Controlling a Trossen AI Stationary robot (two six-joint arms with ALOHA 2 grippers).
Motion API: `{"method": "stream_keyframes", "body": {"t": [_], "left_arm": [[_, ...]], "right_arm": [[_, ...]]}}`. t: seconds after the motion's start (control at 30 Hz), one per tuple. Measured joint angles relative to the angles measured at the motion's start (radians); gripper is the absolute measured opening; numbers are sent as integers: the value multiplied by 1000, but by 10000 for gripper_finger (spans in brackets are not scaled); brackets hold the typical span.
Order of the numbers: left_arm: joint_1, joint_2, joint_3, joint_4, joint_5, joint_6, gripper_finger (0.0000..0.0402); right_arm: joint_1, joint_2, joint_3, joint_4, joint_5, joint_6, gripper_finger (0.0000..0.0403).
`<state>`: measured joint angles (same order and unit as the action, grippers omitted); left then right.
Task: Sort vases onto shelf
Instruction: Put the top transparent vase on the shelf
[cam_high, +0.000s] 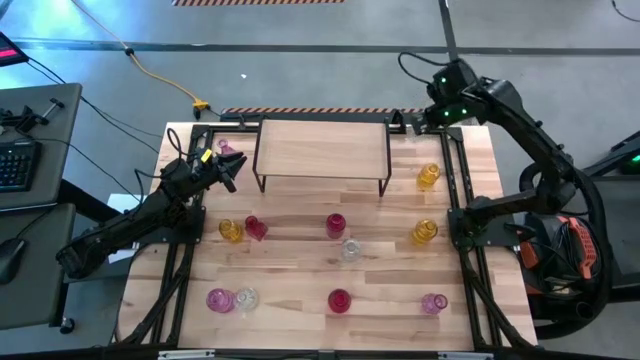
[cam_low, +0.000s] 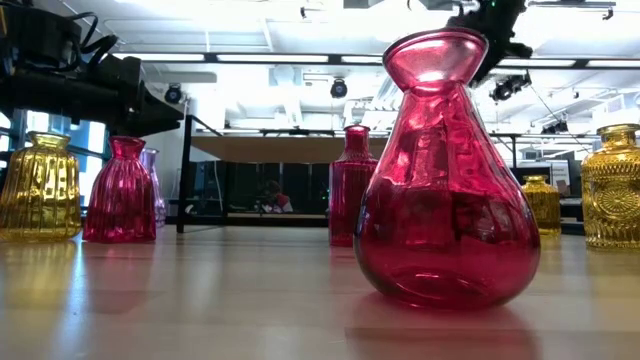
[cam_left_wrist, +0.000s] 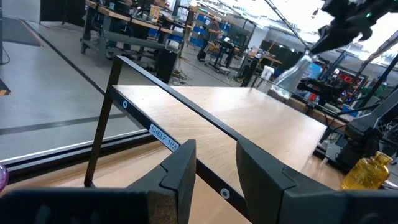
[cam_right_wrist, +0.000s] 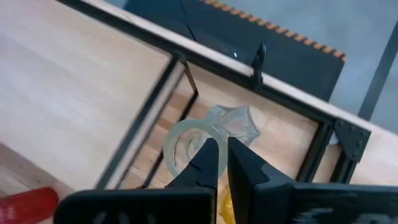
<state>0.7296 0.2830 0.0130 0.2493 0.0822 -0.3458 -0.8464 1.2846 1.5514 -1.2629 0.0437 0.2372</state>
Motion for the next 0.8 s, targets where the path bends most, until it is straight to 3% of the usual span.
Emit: {"method": "stream_keyframes", "body": {"t": [0.33,0.8], "left_arm": [[0,0,0,0,0,0,107],[0,0,0,0,0,-1,107]], "right_arm": [[66,23,133,18,-28,20,0],[156,169,253,57,-54,5,0]]}}
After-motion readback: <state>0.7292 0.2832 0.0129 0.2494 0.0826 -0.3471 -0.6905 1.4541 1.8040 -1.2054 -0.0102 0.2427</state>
